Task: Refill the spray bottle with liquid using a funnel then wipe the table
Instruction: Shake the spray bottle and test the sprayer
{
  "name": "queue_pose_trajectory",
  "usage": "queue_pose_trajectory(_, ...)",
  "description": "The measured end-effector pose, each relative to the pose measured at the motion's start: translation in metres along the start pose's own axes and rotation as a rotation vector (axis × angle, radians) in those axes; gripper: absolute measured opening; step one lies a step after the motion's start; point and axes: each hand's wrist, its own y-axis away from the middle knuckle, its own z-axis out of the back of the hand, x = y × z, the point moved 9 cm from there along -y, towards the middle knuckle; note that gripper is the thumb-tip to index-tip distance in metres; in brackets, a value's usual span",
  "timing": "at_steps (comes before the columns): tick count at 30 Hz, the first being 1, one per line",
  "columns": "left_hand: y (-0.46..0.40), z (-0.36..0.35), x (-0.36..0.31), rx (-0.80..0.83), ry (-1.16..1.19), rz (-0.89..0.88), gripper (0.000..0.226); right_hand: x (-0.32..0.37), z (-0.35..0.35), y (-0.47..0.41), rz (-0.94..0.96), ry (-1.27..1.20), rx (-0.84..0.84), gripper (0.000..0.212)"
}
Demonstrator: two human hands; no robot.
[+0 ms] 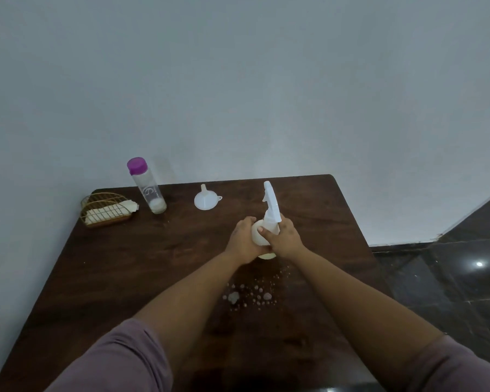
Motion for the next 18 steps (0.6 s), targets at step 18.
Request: queue_pose_trajectory(18,-0.196,0.028,0.041,0.015,0.023,0.047,0.069,0.029,-0.032,-0.228,0.036,0.074,0.053,0.059)
